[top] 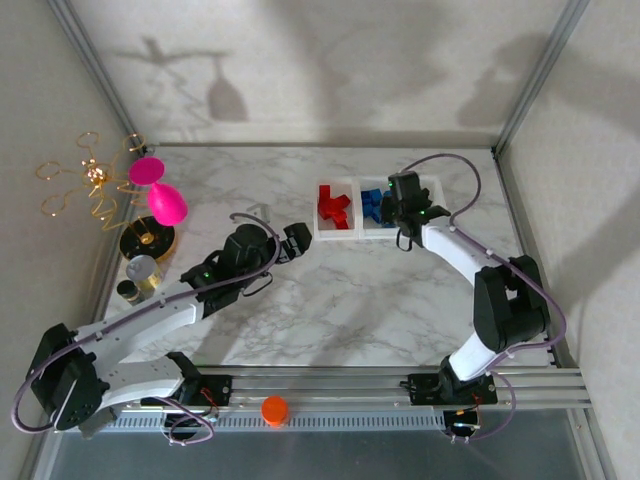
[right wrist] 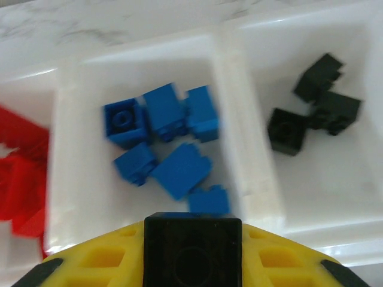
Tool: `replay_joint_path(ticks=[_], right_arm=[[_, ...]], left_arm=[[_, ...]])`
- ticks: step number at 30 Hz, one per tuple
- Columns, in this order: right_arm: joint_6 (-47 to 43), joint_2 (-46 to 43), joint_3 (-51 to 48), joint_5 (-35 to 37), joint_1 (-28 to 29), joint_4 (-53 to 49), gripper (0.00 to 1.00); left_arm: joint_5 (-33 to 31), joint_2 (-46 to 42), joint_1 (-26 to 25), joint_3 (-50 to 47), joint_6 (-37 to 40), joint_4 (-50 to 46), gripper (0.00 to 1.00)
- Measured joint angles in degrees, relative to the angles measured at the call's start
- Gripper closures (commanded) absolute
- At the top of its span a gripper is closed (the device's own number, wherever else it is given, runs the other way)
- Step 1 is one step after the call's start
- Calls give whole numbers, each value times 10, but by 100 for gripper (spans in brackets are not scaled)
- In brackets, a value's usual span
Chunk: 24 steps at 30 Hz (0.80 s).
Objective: Sort the legos into containers by color
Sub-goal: Place the lego in the container.
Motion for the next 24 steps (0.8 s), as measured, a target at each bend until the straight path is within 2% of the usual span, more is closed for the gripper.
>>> replay_joint_path(ticks=[7,12,16,20,24], right_arm=[[-2,82,45,-2,-92,6,75],[-8,145,97,-5,-121,3,64],[-19,167,122,-5,-125,4,43],[-24,167,130,-6,-125,0,34],[-25,160,128,-10,-123,-3,30]], left_arm=[[23,42,-2,23,10,31,0],[26,57,-4,29,14,38,0],[28,66,-4,35,17,40,0],[28,69,-4,44,19,40,1],[29,69,-4,49,21,41,0]])
